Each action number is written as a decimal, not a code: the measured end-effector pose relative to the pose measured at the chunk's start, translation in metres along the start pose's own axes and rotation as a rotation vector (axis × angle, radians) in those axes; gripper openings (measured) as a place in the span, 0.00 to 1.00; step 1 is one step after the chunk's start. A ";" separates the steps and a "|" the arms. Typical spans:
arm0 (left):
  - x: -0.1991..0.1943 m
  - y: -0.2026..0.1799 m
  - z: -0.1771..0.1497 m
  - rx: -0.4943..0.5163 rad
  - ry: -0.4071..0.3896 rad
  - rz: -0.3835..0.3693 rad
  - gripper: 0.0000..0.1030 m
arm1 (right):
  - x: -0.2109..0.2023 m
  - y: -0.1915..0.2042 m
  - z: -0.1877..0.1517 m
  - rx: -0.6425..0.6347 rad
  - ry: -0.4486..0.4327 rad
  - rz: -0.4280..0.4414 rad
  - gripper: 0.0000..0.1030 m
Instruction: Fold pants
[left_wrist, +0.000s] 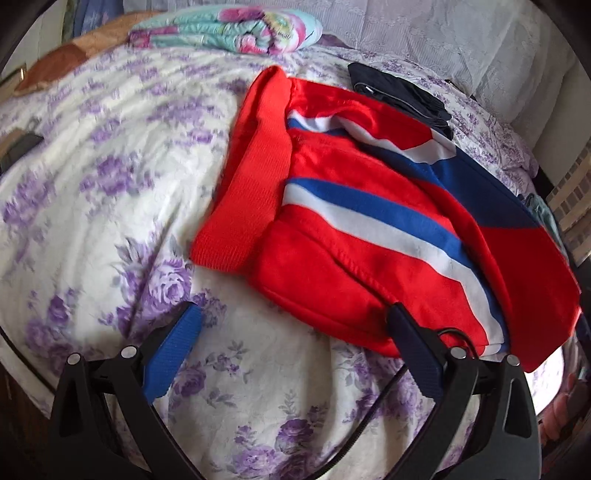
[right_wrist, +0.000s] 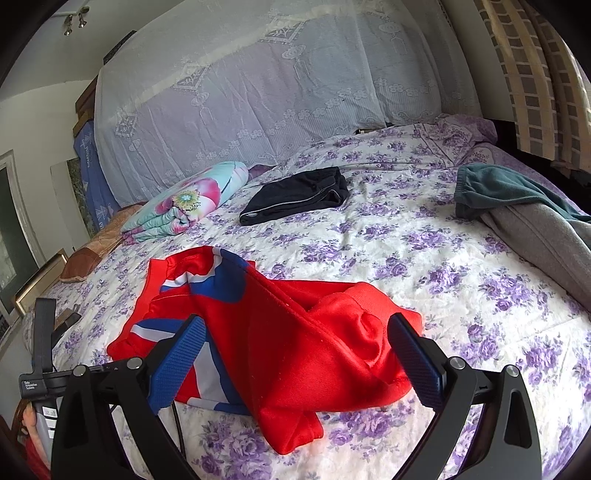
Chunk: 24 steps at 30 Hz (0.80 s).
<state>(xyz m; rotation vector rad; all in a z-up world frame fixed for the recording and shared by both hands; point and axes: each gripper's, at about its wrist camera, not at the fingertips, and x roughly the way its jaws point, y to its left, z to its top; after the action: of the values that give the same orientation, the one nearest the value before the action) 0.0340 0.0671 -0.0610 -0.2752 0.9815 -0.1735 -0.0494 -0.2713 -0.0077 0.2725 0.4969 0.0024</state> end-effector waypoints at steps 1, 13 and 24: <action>-0.003 0.003 -0.001 -0.004 -0.029 -0.018 0.95 | -0.001 -0.003 -0.002 0.006 0.001 -0.010 0.97; 0.022 0.000 0.042 -0.139 0.036 -0.138 0.27 | -0.010 -0.029 -0.010 0.052 -0.007 -0.066 0.97; -0.086 0.097 0.101 -0.302 -0.326 0.003 0.11 | -0.011 -0.063 -0.012 0.150 0.004 -0.107 0.97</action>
<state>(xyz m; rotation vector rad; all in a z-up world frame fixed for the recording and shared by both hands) 0.0731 0.1972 0.0308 -0.5602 0.6813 0.0244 -0.0688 -0.3300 -0.0285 0.3921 0.5156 -0.1389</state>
